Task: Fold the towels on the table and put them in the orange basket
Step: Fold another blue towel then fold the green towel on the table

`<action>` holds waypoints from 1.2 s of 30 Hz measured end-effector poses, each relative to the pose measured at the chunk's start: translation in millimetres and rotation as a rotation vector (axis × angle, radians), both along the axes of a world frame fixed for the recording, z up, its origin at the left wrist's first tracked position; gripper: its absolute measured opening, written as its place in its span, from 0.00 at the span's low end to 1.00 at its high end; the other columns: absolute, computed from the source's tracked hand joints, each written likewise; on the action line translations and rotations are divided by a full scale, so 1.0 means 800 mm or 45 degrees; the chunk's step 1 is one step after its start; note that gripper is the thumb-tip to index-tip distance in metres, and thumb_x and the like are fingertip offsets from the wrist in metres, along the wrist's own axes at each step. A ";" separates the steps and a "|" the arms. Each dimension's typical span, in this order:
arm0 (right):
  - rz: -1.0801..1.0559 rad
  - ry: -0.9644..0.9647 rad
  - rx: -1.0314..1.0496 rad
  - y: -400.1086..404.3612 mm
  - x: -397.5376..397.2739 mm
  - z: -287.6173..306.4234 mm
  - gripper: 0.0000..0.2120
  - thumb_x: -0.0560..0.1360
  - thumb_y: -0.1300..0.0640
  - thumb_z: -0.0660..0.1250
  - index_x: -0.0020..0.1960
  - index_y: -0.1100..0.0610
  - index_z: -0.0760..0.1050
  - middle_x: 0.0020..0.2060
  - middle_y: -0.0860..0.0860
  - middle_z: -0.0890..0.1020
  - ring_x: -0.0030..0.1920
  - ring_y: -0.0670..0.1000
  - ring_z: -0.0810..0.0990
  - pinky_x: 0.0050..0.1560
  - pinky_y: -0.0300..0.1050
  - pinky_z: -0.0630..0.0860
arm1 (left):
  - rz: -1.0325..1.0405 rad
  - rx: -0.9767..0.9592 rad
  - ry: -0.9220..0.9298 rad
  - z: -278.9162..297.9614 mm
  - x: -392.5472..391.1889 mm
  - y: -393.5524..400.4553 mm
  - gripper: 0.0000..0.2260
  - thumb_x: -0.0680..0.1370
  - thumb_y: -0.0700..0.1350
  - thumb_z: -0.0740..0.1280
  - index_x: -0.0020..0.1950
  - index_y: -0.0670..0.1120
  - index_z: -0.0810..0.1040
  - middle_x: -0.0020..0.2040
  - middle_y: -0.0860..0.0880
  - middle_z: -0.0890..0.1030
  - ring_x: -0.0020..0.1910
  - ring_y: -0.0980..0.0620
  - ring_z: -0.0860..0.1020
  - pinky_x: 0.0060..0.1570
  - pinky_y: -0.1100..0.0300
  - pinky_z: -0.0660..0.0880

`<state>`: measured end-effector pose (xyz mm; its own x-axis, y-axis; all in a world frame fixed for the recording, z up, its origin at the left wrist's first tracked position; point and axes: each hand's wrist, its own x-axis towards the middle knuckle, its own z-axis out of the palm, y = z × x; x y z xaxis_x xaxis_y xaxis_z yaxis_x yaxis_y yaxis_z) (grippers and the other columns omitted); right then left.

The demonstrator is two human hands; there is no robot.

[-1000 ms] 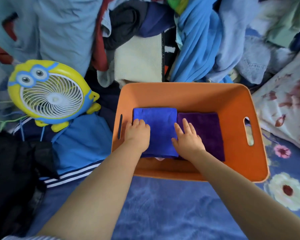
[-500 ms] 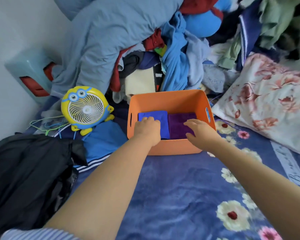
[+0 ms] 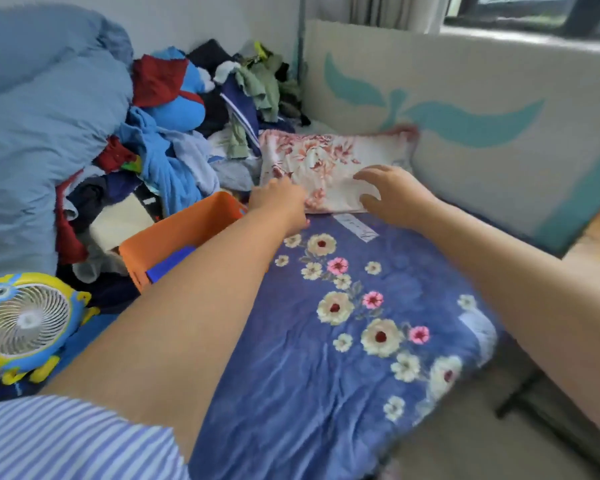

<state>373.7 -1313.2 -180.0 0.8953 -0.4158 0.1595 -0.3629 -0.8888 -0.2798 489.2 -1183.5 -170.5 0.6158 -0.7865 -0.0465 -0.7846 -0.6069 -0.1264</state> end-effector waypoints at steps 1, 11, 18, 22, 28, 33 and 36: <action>-0.062 -0.004 -0.005 -0.005 -0.034 0.007 0.20 0.75 0.60 0.60 0.67 0.60 0.68 0.67 0.58 0.70 0.66 0.58 0.69 0.65 0.52 0.67 | -0.049 -0.008 0.002 0.006 -0.025 -0.014 0.14 0.76 0.39 0.58 0.62 0.41 0.71 0.62 0.41 0.71 0.61 0.40 0.70 0.49 0.52 0.68; -0.929 -0.076 -0.073 -0.035 -0.462 0.049 0.19 0.76 0.60 0.60 0.67 0.59 0.68 0.67 0.55 0.71 0.67 0.55 0.68 0.66 0.48 0.66 | -0.944 -0.155 -0.015 0.050 -0.406 -0.172 0.15 0.76 0.41 0.57 0.63 0.42 0.70 0.63 0.42 0.70 0.65 0.42 0.67 0.60 0.51 0.67; -1.312 -0.061 -0.071 -0.028 -0.736 0.059 0.20 0.77 0.60 0.59 0.68 0.60 0.66 0.68 0.55 0.70 0.68 0.54 0.66 0.68 0.45 0.62 | -1.371 -0.160 0.018 0.045 -0.690 -0.235 0.15 0.76 0.41 0.58 0.62 0.43 0.71 0.60 0.43 0.72 0.61 0.43 0.69 0.51 0.53 0.68; -1.414 -0.042 -0.057 -0.043 -0.877 0.053 0.19 0.76 0.61 0.59 0.66 0.61 0.68 0.66 0.56 0.72 0.67 0.55 0.67 0.67 0.47 0.64 | -1.503 -0.162 0.070 0.034 -0.828 -0.261 0.15 0.75 0.40 0.59 0.62 0.43 0.72 0.60 0.43 0.72 0.61 0.43 0.69 0.48 0.54 0.67; -1.529 -0.028 0.035 -0.077 -1.041 0.020 0.16 0.75 0.61 0.59 0.61 0.62 0.73 0.62 0.58 0.75 0.65 0.56 0.70 0.65 0.48 0.65 | -1.673 -0.077 0.089 0.008 -0.977 -0.297 0.14 0.77 0.41 0.58 0.61 0.43 0.72 0.59 0.43 0.73 0.61 0.42 0.70 0.49 0.52 0.67; -1.609 -0.075 0.145 -0.122 -1.122 -0.032 0.15 0.75 0.61 0.59 0.60 0.62 0.74 0.61 0.58 0.76 0.64 0.56 0.71 0.64 0.47 0.66 | -1.731 0.034 0.051 -0.022 -1.054 -0.352 0.15 0.78 0.42 0.58 0.64 0.43 0.70 0.60 0.43 0.72 0.61 0.43 0.69 0.53 0.52 0.69; -1.638 -0.080 0.231 -0.160 -1.156 -0.067 0.15 0.75 0.61 0.59 0.61 0.61 0.74 0.62 0.56 0.76 0.64 0.55 0.70 0.64 0.46 0.66 | -1.740 0.117 0.059 -0.046 -1.090 -0.401 0.15 0.78 0.41 0.58 0.64 0.44 0.69 0.61 0.43 0.72 0.62 0.43 0.69 0.54 0.52 0.69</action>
<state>-551.5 -1441.1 -233.9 -0.1665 -0.9853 0.0377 -0.9036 0.1372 -0.4058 -382.8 -1503.9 -207.3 -0.6445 -0.7534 -0.1301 -0.7504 0.6560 -0.0813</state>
